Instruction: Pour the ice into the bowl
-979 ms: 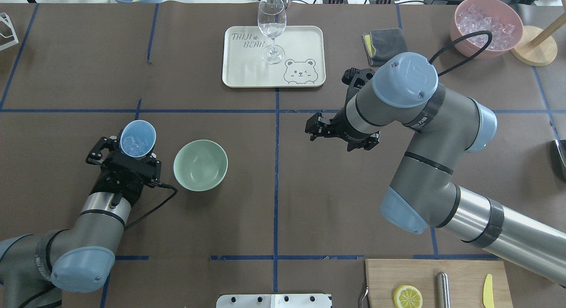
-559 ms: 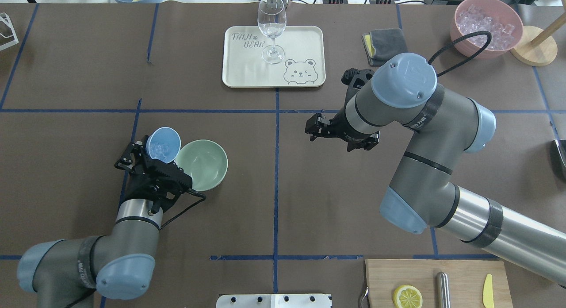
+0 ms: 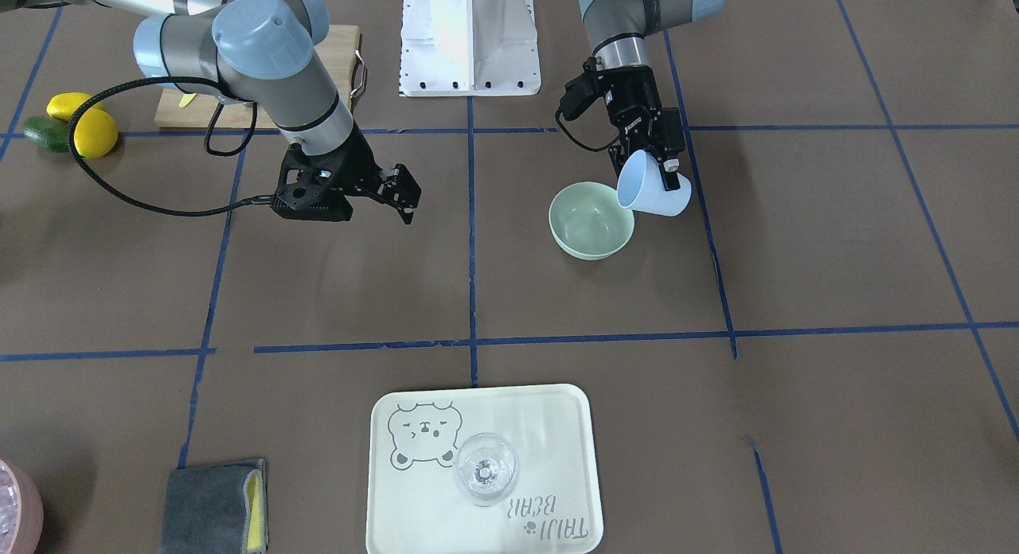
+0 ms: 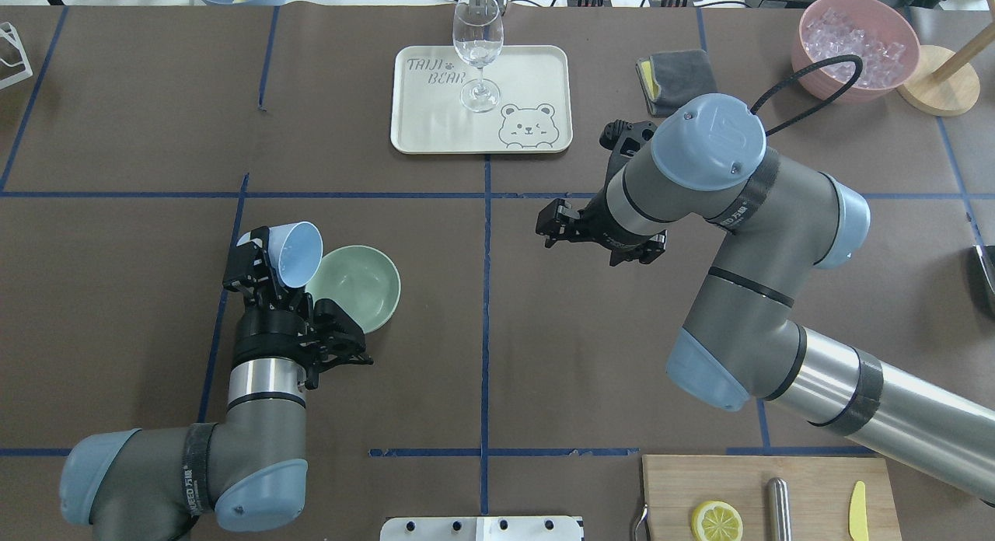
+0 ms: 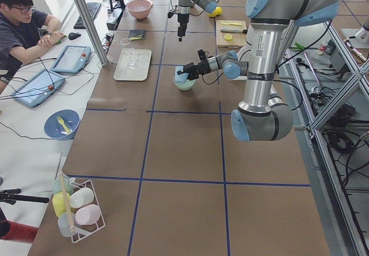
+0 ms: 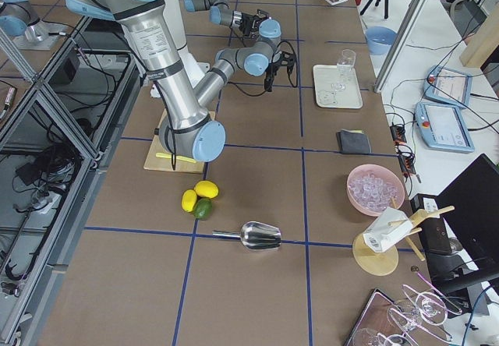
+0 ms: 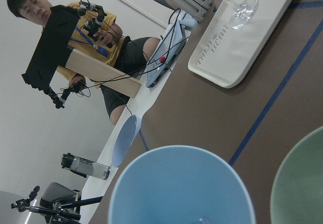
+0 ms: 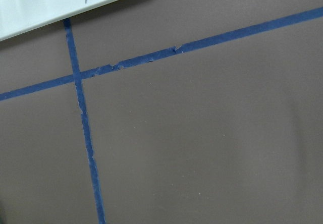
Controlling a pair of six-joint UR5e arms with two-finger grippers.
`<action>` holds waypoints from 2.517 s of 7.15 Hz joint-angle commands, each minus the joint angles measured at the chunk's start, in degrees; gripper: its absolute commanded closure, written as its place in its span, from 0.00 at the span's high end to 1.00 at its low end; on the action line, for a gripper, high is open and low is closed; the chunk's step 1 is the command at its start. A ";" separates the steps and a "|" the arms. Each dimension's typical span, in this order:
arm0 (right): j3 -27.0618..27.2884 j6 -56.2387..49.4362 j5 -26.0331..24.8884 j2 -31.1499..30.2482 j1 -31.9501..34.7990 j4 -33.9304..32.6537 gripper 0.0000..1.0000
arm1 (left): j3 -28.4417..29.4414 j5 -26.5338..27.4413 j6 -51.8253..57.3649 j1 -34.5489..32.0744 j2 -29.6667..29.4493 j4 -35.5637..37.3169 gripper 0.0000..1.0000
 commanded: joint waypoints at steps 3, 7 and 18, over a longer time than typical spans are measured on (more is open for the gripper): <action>-0.02 0.01 -0.09 0.15 -0.02 0.00 1.00 | 1.60 2.52 12.84 0.14 0.26 4.11 0.00; -0.02 0.10 -0.09 0.33 -0.02 0.09 1.00 | 2.84 5.24 25.56 0.05 -0.18 4.82 0.00; -0.02 0.80 -0.09 0.50 -0.20 0.09 1.00 | 2.14 6.83 26.43 -0.21 0.35 4.47 0.00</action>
